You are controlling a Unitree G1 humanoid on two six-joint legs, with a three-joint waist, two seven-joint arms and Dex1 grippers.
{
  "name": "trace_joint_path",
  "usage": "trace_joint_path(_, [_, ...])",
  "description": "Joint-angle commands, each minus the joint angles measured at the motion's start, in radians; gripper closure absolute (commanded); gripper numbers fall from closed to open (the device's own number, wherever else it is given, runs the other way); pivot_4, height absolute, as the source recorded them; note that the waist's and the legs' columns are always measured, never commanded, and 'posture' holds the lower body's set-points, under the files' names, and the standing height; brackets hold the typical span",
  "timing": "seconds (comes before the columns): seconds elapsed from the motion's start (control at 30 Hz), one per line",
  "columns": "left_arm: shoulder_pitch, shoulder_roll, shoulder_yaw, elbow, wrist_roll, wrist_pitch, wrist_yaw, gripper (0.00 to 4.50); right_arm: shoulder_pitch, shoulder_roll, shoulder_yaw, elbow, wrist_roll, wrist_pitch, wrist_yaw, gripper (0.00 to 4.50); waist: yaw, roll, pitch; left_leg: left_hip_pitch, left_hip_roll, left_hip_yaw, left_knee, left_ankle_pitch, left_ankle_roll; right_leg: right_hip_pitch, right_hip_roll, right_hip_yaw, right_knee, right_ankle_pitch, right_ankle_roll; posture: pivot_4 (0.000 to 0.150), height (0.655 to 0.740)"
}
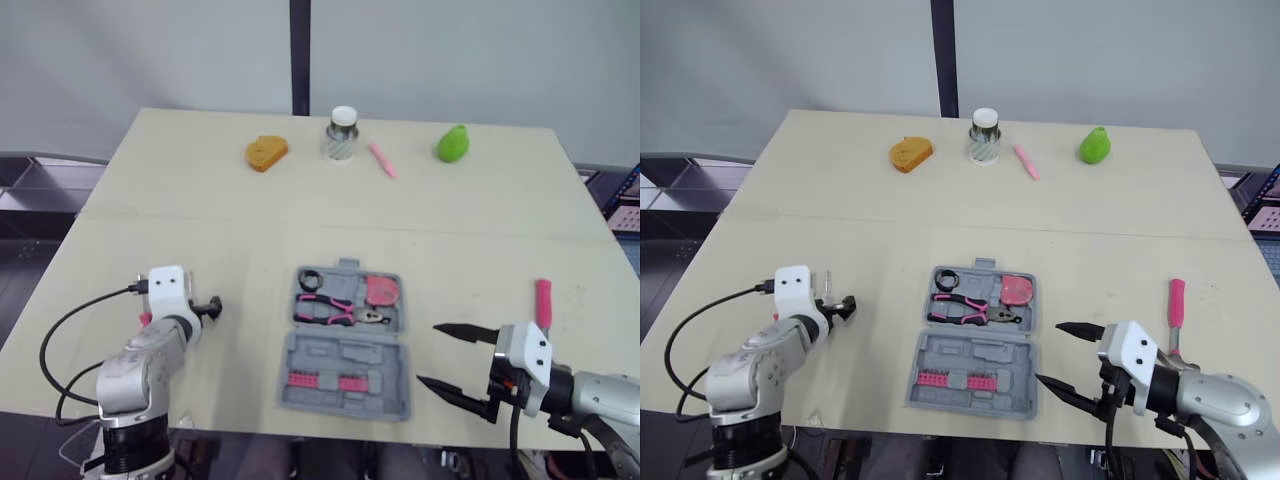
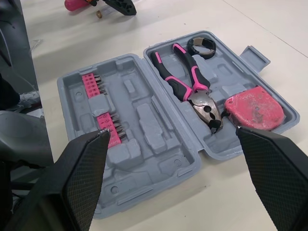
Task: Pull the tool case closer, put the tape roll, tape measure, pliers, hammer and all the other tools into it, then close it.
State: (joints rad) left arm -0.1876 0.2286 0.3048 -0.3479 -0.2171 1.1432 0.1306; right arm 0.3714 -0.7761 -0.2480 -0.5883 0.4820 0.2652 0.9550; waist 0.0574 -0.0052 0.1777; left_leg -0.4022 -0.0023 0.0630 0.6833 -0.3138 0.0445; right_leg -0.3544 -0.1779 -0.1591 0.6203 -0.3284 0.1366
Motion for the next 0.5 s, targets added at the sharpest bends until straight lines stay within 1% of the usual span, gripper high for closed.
trace_joint_path(0.03, [0.001, 0.002, -0.003, 0.001, 0.016, -0.005, -0.011, 1.25, 0.008, -0.002, -0.033, -0.040, 0.005, -0.001, -0.014, 0.00, 0.000, 0.000, 0.000, 0.000, 0.000, 0.000, 0.000, 0.000, 0.000, 0.000, 0.000, 0.000, 0.000, 0.000, 0.000, 0.150, 0.6950])
trace_joint_path(0.17, [0.001, 0.001, -0.004, -0.001, 0.022, -0.003, -0.017, 3.26, 0.011, -0.002, -0.030, -0.042, 0.004, -0.002, -0.018, 0.00, 0.001, 0.000, 0.000, 0.000, 0.000, 0.000, 0.000, 0.000, 0.000, 0.000, 0.000, 0.000, 0.000, 0.000, 0.000, 0.150, 0.6950])
trace_joint_path(0.2, [0.000, 0.001, -0.004, 0.000, 0.023, -0.002, -0.018, 3.88, 0.011, -0.001, -0.030, -0.042, 0.004, -0.002, -0.018, 0.00, 0.001, 0.000, 0.000, 0.000, 0.000, 0.000, 0.000, 0.000, 0.000, 0.000, 0.000, 0.000, 0.000, 0.000, 0.000, 0.150, 0.6950])
trace_joint_path(0.23, [-0.002, 0.000, -0.003, 0.002, 0.025, -0.002, -0.019, 4.30, 0.012, -0.001, -0.029, -0.042, 0.004, -0.001, -0.019, 0.00, 0.001, 0.000, 0.000, 0.000, 0.000, 0.000, 0.000, 0.000, 0.000, 0.000, 0.000, 0.000, 0.000, 0.000, 0.000, 0.150, 0.6950])
trace_joint_path(0.27, [-0.004, 0.001, -0.003, 0.003, 0.027, -0.003, -0.020, 4.49, 0.012, -0.001, -0.028, -0.042, 0.004, -0.001, -0.019, 0.00, 0.001, 0.000, 0.000, 0.000, 0.000, 0.000, 0.000, 0.000, 0.000, 0.000, 0.000, 0.000, 0.000, 0.000, 0.000, 0.150, 0.6950])
trace_joint_path(0.37, [-0.006, 0.006, -0.007, 0.006, 0.032, -0.005, -0.030, 4.48, 0.013, 0.001, -0.029, -0.042, 0.004, -0.001, -0.020, 0.00, 0.002, 0.000, 0.000, 0.000, 0.000, 0.000, 0.000, 0.000, 0.000, 0.000, 0.000, 0.000, 0.000, 0.000, 0.000, 0.150, 0.6950])
trace_joint_path(0.5, [-0.013, 0.055, -0.040, 0.006, 0.041, -0.018, -0.070, 4.48, 0.014, 0.004, -0.030, -0.044, 0.008, 0.003, -0.025, 0.00, 0.003, 0.000, 0.000, 0.000, 0.000, 0.000, 0.000, 0.000, 0.000, 0.000, 0.000, 0.000, 0.000, 0.000, 0.000, 0.150, 0.6950])
